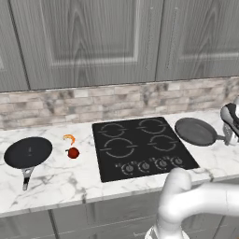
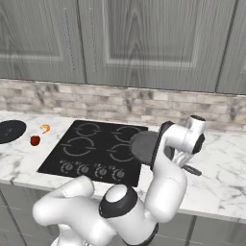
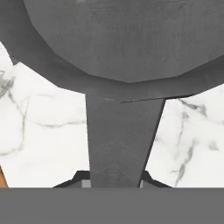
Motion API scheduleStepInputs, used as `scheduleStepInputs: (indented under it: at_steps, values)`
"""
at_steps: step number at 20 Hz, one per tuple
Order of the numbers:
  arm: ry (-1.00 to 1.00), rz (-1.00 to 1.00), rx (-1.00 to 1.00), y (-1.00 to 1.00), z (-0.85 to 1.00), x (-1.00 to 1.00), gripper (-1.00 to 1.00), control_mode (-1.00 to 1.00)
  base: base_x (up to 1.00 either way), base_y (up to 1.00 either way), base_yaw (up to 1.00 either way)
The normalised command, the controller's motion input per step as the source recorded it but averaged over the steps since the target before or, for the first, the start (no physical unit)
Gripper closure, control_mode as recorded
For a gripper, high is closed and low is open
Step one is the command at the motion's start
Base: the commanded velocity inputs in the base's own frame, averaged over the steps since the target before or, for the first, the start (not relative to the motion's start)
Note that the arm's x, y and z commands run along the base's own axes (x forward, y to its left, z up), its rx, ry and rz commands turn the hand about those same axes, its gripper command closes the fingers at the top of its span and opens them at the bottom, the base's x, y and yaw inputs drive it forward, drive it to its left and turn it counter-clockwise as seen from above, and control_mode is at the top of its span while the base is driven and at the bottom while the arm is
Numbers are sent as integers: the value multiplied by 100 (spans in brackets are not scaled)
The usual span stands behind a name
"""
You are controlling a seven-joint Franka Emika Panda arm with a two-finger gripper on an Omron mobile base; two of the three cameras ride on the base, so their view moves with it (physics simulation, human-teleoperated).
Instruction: Place both pans onto different burners. Then place the bell pepper and the shrimp on different pans.
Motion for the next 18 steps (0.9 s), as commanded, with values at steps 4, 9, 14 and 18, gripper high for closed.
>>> scheduleStepInputs:
  at_steps: [4,9,14,18]
  values:
    - [0,22,-7,94,3,-4,100,-100,0,0,0]
    - [0,10,-1,60,14,7,100,-100,0,0,0]
    - [0,0,0,16,8,38,100,-100,0,0,0]
    - [0,0,0,21,6,46,100,-100,0,0,0]
